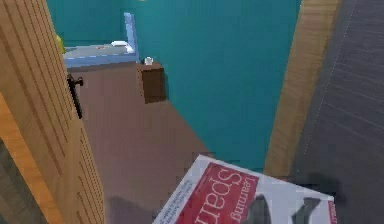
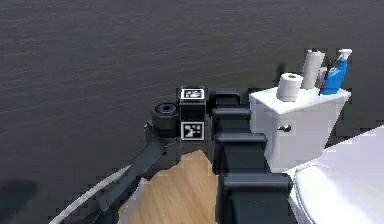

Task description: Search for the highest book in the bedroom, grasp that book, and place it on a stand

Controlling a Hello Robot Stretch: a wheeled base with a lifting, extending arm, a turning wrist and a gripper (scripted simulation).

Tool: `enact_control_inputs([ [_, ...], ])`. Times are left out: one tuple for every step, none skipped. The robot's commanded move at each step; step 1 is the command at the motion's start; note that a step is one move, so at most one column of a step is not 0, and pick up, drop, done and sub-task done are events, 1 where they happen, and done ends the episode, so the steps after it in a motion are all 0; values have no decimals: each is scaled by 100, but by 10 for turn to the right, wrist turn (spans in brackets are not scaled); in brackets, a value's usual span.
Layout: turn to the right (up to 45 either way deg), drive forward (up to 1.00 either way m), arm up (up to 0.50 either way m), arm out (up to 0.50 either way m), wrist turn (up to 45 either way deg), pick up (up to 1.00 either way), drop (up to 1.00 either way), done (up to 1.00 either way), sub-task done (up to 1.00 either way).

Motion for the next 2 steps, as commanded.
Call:
enact_control_inputs([
  [0, 0, 0, 0, 450, 0, 0, 0, 0],
  [0, 0, 0, 0, 450, 0, 0, 0, 0],
])
